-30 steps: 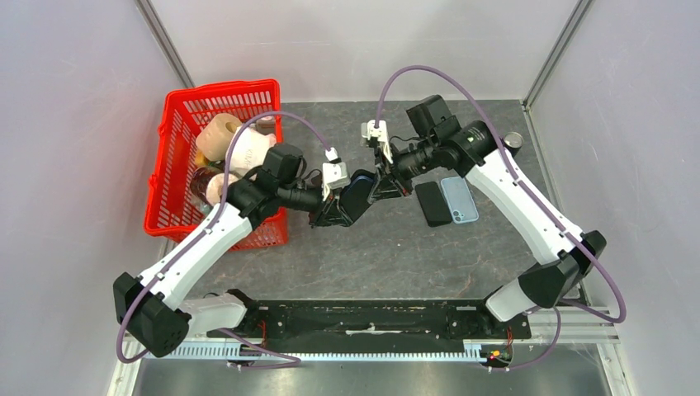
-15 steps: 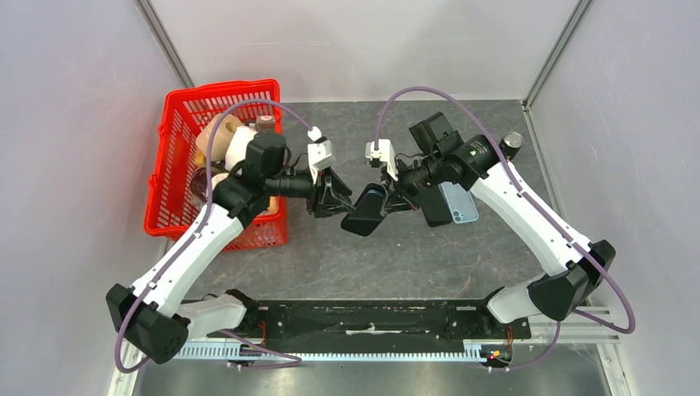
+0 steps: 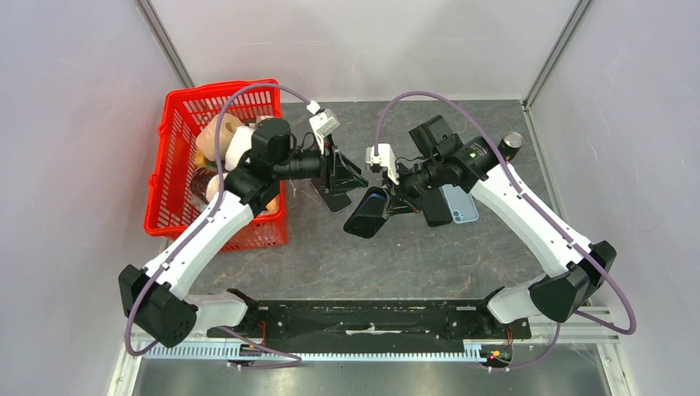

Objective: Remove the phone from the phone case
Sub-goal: Remove the phone case from the phone.

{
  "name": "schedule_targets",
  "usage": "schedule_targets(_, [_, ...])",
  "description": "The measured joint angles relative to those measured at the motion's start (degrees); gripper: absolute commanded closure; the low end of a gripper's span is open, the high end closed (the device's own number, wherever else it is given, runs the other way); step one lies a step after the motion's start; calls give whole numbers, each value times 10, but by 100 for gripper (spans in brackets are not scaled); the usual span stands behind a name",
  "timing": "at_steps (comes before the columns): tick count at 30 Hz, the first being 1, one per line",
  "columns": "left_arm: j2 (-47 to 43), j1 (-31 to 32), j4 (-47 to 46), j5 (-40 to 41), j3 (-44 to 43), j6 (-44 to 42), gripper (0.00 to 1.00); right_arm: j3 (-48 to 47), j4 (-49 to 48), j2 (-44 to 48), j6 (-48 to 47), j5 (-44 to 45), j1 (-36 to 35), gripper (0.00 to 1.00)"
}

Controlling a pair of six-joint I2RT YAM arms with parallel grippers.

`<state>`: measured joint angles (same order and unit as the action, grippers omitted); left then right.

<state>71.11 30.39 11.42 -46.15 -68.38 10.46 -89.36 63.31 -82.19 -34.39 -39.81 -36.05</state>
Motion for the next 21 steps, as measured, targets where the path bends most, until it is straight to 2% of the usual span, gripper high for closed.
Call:
schedule_targets(8, [15,7,-45,7,24,63,41,0,2,0,0,-1,0,100])
schedule_targets(21, [20,18,-73,6,35,82,40,0,4,0,0,-2,0,100])
